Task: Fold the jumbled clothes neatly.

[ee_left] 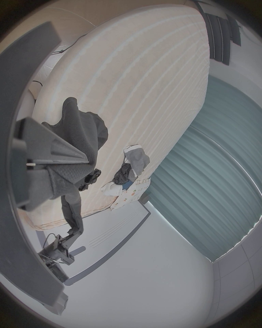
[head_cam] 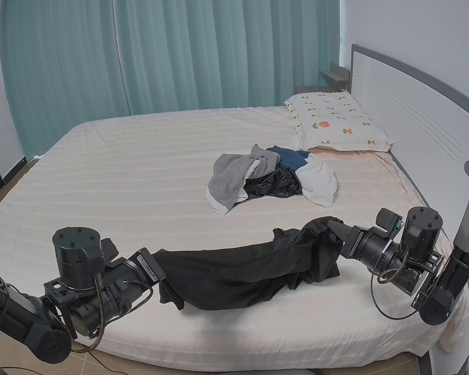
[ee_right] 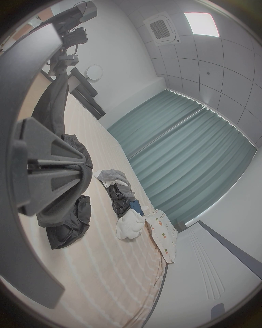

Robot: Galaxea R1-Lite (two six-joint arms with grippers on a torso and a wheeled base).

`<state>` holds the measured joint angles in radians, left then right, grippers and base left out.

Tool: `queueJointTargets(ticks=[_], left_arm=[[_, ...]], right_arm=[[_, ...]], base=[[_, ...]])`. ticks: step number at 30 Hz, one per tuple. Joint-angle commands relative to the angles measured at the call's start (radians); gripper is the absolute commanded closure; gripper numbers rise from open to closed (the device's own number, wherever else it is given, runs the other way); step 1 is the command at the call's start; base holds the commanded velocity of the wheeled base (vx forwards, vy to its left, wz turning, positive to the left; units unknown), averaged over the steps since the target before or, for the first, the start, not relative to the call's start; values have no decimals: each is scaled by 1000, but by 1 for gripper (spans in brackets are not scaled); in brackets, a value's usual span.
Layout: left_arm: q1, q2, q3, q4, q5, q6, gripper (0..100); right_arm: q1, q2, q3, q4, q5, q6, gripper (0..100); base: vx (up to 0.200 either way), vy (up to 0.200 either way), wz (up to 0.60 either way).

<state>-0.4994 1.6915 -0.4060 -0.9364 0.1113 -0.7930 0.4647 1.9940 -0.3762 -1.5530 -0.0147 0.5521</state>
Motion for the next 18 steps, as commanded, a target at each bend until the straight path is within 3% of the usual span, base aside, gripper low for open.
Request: queueJointTargets(ticks=[1, 18], left_arm=[[27, 2, -11, -1, -2, -8, 100], [48, -3, -33, -1, 5, -6, 100]], right_arm=[[2, -4, 0, -7, -1, 0, 100], [8, -18, -15, -9, -42, -1, 100]], base=[[0, 200, 0], [0, 200, 0]])
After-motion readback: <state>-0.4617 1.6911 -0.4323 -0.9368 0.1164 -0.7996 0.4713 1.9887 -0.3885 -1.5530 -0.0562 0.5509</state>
